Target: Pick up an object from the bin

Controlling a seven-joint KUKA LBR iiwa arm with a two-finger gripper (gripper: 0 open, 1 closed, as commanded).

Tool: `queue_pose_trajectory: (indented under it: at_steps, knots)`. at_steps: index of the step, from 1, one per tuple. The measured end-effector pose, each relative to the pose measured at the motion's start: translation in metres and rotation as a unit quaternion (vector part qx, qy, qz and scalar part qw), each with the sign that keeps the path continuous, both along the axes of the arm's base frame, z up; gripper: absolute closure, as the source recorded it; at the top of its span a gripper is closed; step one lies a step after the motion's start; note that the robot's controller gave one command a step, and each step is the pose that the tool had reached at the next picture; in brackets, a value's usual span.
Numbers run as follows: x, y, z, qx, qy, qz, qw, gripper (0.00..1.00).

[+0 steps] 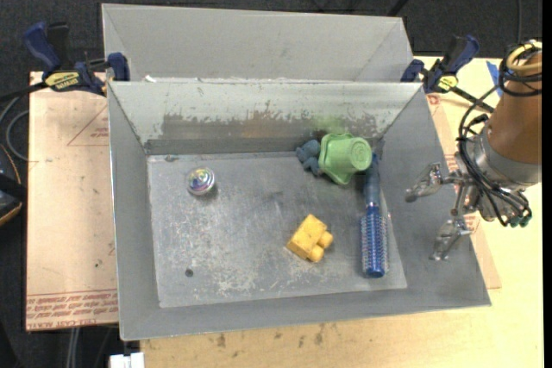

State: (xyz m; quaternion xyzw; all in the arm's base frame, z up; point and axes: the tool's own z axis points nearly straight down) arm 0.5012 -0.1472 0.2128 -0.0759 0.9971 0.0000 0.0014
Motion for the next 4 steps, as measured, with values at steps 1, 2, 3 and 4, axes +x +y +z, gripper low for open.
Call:
queue_pose_trajectory:
  at_steps: [1, 2, 3, 4]
  knots:
    - [-0.004, 0.052, -0.131, 0.002, 0.0046, 0.002, 1.0000, 0.00]
    - [0.024, 0.187, -0.062, 0.002, -0.0020, 0.126, 0.9920, 0.00]
    - [0.043, 0.171, -0.135, 0.001, -0.0014, 0.182, 0.9832, 0.00]
    - [0.044, 0.170, -0.132, 0.000, -0.0016, 0.183, 0.9831, 1.00]
